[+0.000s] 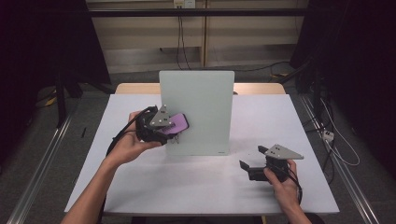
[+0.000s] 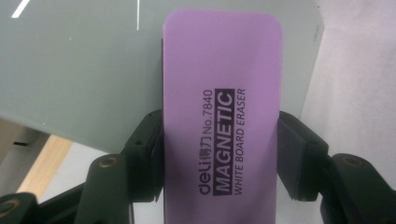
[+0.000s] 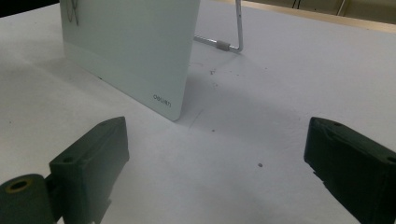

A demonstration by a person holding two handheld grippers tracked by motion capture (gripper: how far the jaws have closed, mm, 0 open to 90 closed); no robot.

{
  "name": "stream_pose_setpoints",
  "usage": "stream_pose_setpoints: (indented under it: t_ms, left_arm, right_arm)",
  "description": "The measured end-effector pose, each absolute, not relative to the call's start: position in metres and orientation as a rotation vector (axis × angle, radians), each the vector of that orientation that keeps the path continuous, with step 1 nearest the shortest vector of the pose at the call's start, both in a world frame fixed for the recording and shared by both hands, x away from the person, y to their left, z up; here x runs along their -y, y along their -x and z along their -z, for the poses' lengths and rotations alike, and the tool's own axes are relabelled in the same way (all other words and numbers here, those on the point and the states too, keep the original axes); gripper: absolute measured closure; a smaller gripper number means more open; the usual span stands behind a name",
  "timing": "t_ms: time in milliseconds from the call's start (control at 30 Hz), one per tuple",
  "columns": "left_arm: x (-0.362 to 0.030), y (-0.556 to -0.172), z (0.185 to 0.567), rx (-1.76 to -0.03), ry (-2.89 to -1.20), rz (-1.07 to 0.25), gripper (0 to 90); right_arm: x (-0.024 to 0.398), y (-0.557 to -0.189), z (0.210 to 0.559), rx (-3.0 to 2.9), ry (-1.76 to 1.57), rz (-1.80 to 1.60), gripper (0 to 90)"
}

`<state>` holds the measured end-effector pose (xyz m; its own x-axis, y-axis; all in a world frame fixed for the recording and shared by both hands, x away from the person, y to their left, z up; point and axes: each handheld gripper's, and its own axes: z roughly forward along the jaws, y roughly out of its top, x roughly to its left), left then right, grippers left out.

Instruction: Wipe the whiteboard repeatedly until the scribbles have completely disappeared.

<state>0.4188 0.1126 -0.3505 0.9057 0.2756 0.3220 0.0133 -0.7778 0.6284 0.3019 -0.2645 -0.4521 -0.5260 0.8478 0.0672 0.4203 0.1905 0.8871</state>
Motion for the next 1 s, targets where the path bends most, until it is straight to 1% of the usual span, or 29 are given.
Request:
stream_pose_setpoints:
  t_ms: [400,667,733,1000]
  left_arm:
    - [-0.099,-0.411,0.375,-0.143,-2.502,-0.452,41.1]
    - [-0.092,-0.406,0.386,-0.130,-2.531,-0.437,41.1]
    - [-0.091,-0.406,0.389,-0.105,-2.557,-0.401,41.1]
    - [-0.094,-0.407,0.391,-0.116,-2.551,-0.379,41.1]
  right_arm:
    - [0.264,-0.302,0.452,-2.032,-1.182,-1.292,6.7]
    - [0.265,-0.302,0.452,-2.028,-1.181,-1.294,6.7]
    - [0.265,-0.301,0.452,-2.029,-1.181,-1.294,6.7]
    - [0.265,-0.301,0.452,-2.029,-1.182,-1.293,6.7]
